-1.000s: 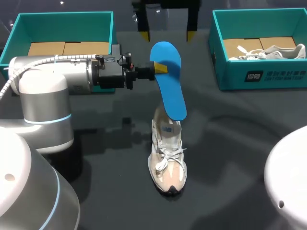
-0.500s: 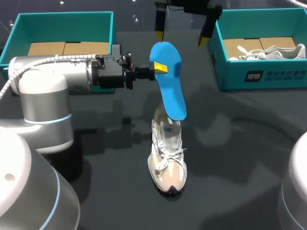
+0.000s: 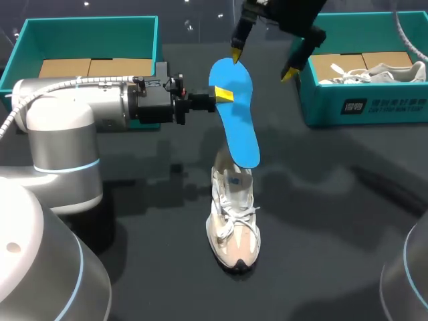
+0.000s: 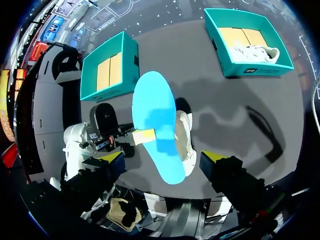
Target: Take the shoe out of the shoebox, open the shoe tongue, remove and reinsert the insole, then place the shoe into the shoebox
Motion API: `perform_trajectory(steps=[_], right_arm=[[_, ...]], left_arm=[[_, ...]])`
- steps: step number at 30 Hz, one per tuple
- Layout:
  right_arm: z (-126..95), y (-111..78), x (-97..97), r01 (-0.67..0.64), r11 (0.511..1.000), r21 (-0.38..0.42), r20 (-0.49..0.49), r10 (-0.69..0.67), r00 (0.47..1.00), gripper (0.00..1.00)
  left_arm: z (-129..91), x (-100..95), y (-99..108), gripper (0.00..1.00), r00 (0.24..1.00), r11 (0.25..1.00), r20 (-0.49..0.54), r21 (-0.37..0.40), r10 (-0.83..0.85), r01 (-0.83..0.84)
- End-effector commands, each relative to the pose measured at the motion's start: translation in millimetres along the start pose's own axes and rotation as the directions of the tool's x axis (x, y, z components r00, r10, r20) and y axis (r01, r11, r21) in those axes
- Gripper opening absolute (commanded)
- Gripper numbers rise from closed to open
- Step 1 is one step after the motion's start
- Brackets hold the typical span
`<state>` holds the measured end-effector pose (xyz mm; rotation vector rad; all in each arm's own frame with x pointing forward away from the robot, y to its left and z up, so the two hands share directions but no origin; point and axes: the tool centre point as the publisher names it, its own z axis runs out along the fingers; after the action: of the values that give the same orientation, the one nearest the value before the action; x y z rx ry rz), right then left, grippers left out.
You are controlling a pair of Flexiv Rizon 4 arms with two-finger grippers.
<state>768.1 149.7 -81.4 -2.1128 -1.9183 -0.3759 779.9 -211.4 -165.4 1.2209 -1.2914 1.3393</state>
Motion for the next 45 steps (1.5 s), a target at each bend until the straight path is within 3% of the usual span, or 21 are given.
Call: perform_trajectory(steps=[1, 13, 21, 33, 45], right_arm=[[10.3, 3.7, -9.7, 0.005, 1.000, 0.015, -0.395, 0.002, 0.919, 1.00], [26.1, 3.4, -21.1, -0.005, 1.000, 0.016, -0.553, 0.013, 0.833, 1.00], [33.7, 4.5, -29.7, 0.005, 1.000, 0.022, -0.679, 0.011, 0.734, 1.00], [42.3, 8.7, -37.3, 0.001, 1.000, -0.004, -0.778, -0.004, 0.628, 1.00], [39.8, 10.6, -42.4, -0.015, 1.000, -0.004, -0.798, 0.006, 0.602, 1.00]], left_arm=[[0.9, -0.8, 0.2, 0.00, 1.000, 1.000, 0.000, 0.001, 0.000, 0.000], [0.9, -0.8, 0.2, 0.00, 1.000, 1.000, 0.000, 0.001, 0.000, 0.000], [0.9, -0.8, 0.2, 0.00, 1.000, 1.000, 0.000, 0.001, 0.000, 0.000], [0.9, -0.8, 0.2, 0.00, 1.000, 1.000, 0.000, 0.001, 0.000, 0.000], [0.9, -0.8, 0.2, 0.00, 1.000, 1.000, 0.000, 0.001, 0.000, 0.000]])
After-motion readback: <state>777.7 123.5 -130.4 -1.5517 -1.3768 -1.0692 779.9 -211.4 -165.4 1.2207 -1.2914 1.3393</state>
